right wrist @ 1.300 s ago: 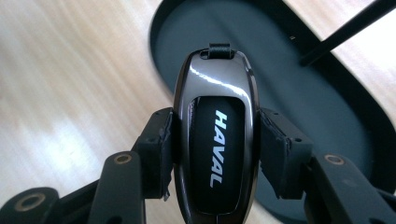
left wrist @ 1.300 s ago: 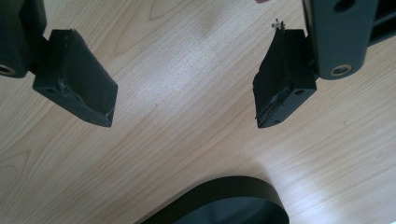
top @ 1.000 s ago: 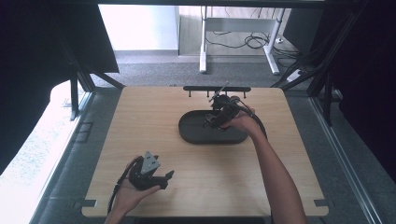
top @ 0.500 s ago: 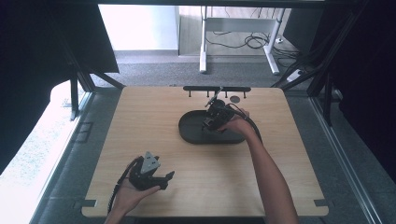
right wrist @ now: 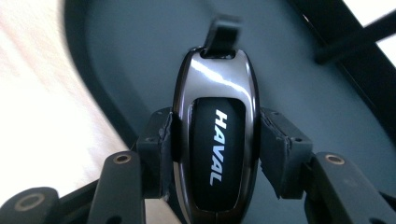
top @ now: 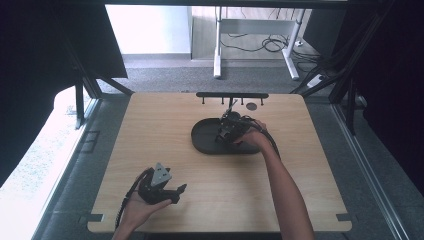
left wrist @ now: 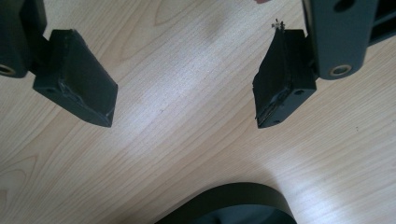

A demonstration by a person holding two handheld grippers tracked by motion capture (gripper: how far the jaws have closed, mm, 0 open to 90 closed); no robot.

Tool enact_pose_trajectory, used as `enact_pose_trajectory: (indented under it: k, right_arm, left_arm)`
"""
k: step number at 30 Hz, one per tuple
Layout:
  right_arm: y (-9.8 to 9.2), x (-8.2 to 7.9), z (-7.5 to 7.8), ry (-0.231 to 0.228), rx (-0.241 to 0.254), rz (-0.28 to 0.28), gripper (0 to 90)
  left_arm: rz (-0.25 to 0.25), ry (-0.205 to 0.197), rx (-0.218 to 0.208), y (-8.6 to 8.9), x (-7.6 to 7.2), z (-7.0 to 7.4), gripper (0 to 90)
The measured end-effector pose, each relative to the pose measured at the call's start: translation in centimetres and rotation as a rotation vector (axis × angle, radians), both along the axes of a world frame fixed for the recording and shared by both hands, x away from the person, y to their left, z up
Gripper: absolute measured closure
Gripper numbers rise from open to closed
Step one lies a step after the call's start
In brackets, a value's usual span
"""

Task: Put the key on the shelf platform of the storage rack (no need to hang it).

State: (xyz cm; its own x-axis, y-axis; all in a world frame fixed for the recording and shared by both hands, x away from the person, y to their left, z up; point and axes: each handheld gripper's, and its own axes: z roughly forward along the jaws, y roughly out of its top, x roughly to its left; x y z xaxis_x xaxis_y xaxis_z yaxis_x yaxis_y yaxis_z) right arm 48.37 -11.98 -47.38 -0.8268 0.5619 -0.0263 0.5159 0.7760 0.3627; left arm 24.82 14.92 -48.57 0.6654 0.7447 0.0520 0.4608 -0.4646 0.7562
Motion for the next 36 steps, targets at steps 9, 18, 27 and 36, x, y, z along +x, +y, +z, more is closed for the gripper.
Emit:
enact_pose_trajectory:
  k: [9, 18, 27, 36]
  right_arm:
    - [-0.6, 0.3, -1.0, -0.005, -0.071, -0.009, 49.3]
    - [-1.2, 0.5, -2.5, -0.005, -0.096, -0.015, 49.3]
    - [-1.6, 0.6, -2.9, -0.003, -0.11, -0.036, 48.9]
    - [-1.5, 0.5, -2.8, -0.025, -0.115, -0.066, 43.4]
  left_arm:
    - [-0.001, 0.006, 0.009, -0.1, 0.0, -0.1, 22.3]
    - [0.0, 0.004, 0.006, 0.0, 0.0, 0.0, 22.3]
    - [-0.005, 0.008, 0.015, -0.1, 0.0, -0.1, 22.2]
    - [0.0, 0.006, 0.013, 0.1, 0.0, -0.1, 22.3]
